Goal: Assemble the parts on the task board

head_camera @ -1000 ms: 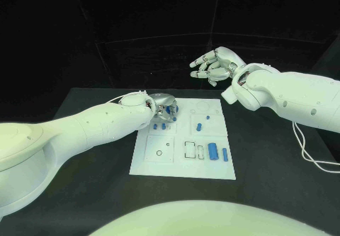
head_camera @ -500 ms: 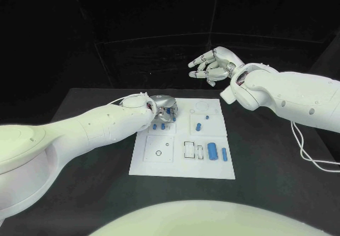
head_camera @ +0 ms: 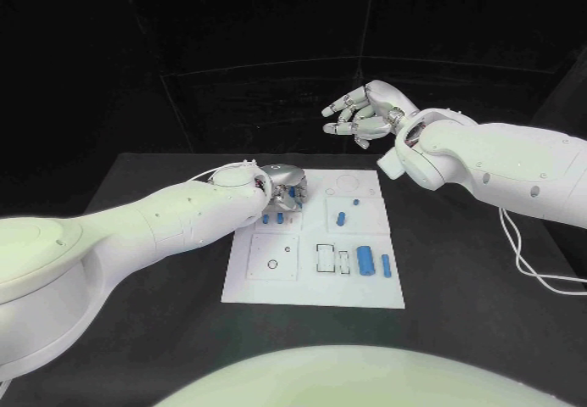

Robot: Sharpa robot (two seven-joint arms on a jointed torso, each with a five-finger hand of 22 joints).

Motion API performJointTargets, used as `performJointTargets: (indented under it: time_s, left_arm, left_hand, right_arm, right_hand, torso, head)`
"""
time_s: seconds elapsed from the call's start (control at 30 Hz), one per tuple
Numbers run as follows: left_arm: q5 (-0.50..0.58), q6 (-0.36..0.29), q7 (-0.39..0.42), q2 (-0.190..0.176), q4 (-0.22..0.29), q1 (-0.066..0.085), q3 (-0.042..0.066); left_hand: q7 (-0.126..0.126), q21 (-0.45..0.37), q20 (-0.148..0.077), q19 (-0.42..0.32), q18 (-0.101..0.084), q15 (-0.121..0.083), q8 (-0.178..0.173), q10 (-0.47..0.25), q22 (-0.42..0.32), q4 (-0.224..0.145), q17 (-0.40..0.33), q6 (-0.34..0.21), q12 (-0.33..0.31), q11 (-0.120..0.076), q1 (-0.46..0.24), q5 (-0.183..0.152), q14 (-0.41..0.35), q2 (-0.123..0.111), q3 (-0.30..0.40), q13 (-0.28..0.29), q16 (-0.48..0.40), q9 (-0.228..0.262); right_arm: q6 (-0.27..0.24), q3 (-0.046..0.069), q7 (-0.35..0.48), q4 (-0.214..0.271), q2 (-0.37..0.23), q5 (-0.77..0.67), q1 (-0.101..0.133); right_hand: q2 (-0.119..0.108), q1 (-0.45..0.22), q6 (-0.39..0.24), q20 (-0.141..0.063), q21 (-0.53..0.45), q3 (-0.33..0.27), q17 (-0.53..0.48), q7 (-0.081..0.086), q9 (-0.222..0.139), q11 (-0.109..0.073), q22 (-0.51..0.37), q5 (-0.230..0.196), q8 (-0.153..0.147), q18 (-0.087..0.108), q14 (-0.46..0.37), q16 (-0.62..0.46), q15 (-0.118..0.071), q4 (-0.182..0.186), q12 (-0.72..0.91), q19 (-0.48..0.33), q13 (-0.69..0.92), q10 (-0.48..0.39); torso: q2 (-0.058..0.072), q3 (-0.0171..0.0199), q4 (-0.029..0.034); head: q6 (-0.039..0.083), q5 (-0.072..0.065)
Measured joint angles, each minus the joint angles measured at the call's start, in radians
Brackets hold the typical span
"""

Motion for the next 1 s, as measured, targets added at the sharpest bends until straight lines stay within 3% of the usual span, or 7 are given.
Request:
performJointTargets:
  time_s: [0.23, 0.3, 0.53, 0.8, 1.0]
  left_arm:
    - [0.0, 0.003, -0.002, 0.003, -0.006, 0.0, 0.001]
    - [0.0, 0.006, -0.003, 0.004, -0.009, 0.0, 0.001]
    - [0.0, 0.021, -0.009, 0.004, -0.015, 0.003, 0.003]
    - [0.001, 0.026, -0.013, 0.004, -0.018, 0.004, 0.004]
    - [0.001, 0.018, -0.003, 0.001, -0.015, 0.002, 0.003]
  left_hand:
    - [0.0, 0.023, 0.0, 0.007, 0.0, -0.004, -0.003, 0.031, 0.022, 0.001, 0.0, 0.023, -0.006, -0.005, -0.007, 0.0, 0.003, 0.007, 0.021, 0.001, 0.004, 0.004]
    - [0.0, 0.036, -0.003, 0.011, -0.016, -0.004, -0.003, 0.046, 0.034, -0.001, 0.0, 0.033, -0.011, -0.007, -0.007, 0.0, 0.003, 0.007, 0.028, 0.002, 0.004, 0.004]
    - [0.003, 0.053, -0.003, 0.011, -0.016, -0.004, -0.01, 0.063, 0.058, -0.009, -0.001, 0.046, -0.032, -0.005, -0.002, 0.0, 0.003, 0.011, 0.058, 0.002, 0.004, 0.004]
    - [0.004, 0.091, -0.005, 0.019, -0.016, -0.007, -0.016, 0.117, 0.096, -0.021, -0.009, 0.084, -0.043, -0.013, 0.02, 0.0, 0.007, 0.033, 0.107, 0.005, 0.008, 0.004]
    - [-0.002, 0.115, -0.009, 0.024, -0.016, -0.011, -0.022, 0.15, 0.123, -0.026, -0.033, 0.115, -0.046, -0.022, 0.019, -0.001, 0.01, 0.036, 0.122, 0.008, 0.008, 0.009]
  right_arm:
    - [0.0, 0.0, 0.0, 0.0, 0.001, 0.0, 0.0]
    - [0.0, 0.0, 0.0, 0.0, 0.001, 0.0, 0.0]
    - [0.0, 0.0, 0.0, -0.001, 0.001, 0.0, 0.0]
    - [0.0, 0.0, 0.0, -0.001, 0.001, 0.0, 0.0]
    - [0.0, 0.0, 0.0, 0.0, 0.001, 0.0, 0.0]
  right_hand:
    - [0.0, 0.0, 0.0, 0.0, 0.0, 0.0, 0.0, 0.0, 0.0, 0.0, 0.0, 0.0, 0.0, 0.0, 0.0, 0.0, 0.0, 0.0, 0.0, 0.0, 0.0, 0.0]
    - [0.0, 0.0, 0.0, 0.0, 0.0, 0.0, 0.0, 0.0, 0.0, 0.0, 0.0, 0.0, 0.0, 0.0, 0.0, 0.0, 0.0, 0.0, 0.0, 0.0, 0.0, 0.0]
    - [0.0, 0.0, 0.0, 0.0, 0.0, 0.0, 0.0, 0.0, 0.0, 0.0, 0.0, 0.0, 0.0, 0.0, 0.0, 0.0, 0.0, 0.0, 0.0, 0.0, 0.0, 0.0]
    - [0.0, 0.0, 0.0, 0.0, 0.0, 0.007, 0.001, 0.0, 0.0, 0.0, 0.0, 0.0, 0.0, 0.0, 0.0, 0.0, 0.0, -0.001, 0.004, 0.0, -0.001, 0.0]
    - [0.0, 0.0, 0.0, 0.0, 0.0, 0.007, 0.001, 0.0, 0.0, 0.0, 0.0, 0.0, 0.0, 0.0, 0.0, 0.0, 0.0, -0.001, 0.004, 0.0, -0.001, 0.0]
  torso:
    - [0.0, -0.0007, 0.0011]
    - [0.0, -0.0011, 0.0013]
    - [0.0, -0.0017, 0.0019]
    - [-0.001, -0.0018, 0.0019]
    - [-0.001, -0.0019, 0.0019]
  head:
    - [0.0, -0.001]
    - [0.0, -0.002]
    - [0.0, -0.004]
    - [0.0, -0.003]
    - [0.0, -0.003]
